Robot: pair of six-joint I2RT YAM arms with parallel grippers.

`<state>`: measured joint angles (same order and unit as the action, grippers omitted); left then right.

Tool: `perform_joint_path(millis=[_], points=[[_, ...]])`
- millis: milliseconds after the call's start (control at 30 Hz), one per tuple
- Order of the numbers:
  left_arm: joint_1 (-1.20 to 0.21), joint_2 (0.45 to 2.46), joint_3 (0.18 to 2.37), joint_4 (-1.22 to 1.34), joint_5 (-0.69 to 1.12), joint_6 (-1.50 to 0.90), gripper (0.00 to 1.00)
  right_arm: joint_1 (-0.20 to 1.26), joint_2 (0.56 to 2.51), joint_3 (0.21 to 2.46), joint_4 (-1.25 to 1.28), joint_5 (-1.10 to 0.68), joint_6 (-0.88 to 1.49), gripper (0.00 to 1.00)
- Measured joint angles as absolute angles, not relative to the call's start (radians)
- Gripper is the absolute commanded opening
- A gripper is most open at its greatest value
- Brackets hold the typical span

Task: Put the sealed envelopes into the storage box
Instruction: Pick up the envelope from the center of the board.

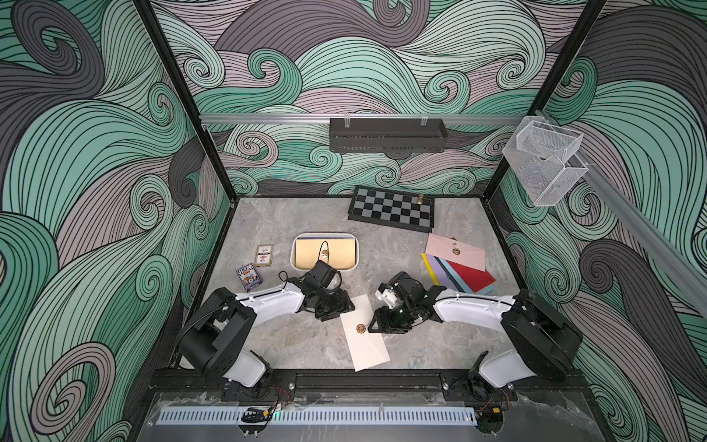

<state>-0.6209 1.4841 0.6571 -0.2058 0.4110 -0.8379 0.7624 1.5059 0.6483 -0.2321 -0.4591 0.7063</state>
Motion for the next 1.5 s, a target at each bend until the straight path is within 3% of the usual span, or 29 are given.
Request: perform_joint_path(millis=[367,700,1100,1267,1500], points=[[-0.706,1.326,0.464,-0.091,0.48,-0.936,0.61,0.768,1.518,0.67,-0.214,-0.35,0.768,0.61],[-0.707,1.412,0.506,-0.077,0.54,-0.955,0.6,0.755,1.568,0.66,-0.045,-0.406,0.827,0.61],[-0.71,1.423,0.506,-0.032,0.554,-0.956,0.61,0.769,1.464,0.606,0.012,-0.508,0.893,0.62],[-0.71,1.393,0.49,-0.033,0.525,-0.974,0.61,0.762,1.386,0.664,-0.15,-0.386,0.799,0.61],[-0.727,1.341,0.476,-0.048,0.399,-1.047,0.62,0.763,1.523,0.749,-0.352,-0.173,0.704,0.61]])
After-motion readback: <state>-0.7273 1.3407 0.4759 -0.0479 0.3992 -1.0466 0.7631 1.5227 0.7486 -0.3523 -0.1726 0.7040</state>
